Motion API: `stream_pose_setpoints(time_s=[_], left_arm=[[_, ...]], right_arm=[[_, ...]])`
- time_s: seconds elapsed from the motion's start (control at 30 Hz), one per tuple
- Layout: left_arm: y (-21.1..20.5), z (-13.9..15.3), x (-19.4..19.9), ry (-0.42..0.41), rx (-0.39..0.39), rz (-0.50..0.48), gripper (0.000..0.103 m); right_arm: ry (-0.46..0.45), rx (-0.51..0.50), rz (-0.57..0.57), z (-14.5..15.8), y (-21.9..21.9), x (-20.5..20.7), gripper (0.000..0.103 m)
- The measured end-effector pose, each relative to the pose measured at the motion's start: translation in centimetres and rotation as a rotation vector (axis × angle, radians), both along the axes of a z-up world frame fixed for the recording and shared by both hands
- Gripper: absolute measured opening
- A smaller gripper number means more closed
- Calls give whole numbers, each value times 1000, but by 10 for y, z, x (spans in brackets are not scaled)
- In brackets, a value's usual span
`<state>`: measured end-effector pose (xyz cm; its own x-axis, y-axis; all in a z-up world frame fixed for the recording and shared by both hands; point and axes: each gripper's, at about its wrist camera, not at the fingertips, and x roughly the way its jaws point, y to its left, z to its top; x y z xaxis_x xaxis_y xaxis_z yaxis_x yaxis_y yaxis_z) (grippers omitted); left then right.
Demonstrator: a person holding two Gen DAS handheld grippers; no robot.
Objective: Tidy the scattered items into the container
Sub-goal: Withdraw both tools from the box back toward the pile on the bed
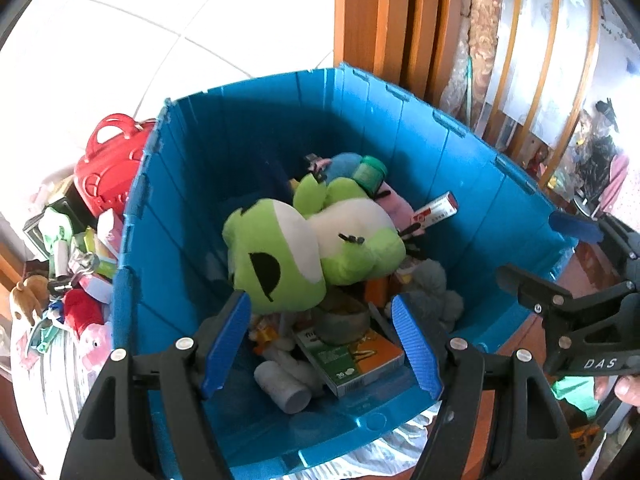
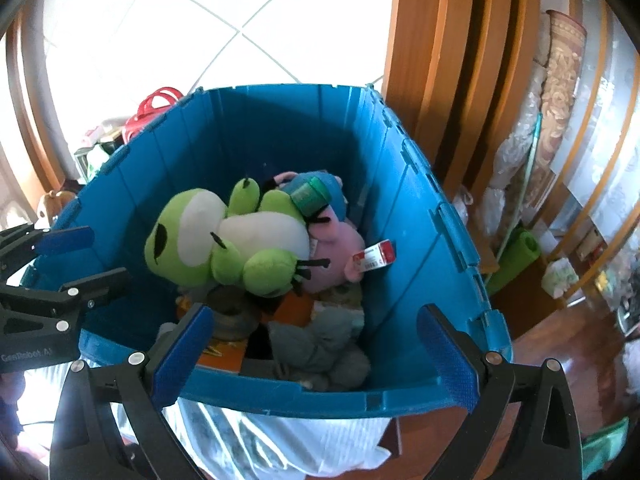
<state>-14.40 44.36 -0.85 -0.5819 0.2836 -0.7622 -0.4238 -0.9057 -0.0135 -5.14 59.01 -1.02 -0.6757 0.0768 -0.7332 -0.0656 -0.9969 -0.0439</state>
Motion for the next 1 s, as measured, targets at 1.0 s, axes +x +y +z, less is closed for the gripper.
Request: stream_pose_setpoints(time_s=[1.0], left_arm=[[-120, 44, 43, 233, 97, 198, 81]], right_arm=[[122, 9, 156, 36, -103, 7, 103]])
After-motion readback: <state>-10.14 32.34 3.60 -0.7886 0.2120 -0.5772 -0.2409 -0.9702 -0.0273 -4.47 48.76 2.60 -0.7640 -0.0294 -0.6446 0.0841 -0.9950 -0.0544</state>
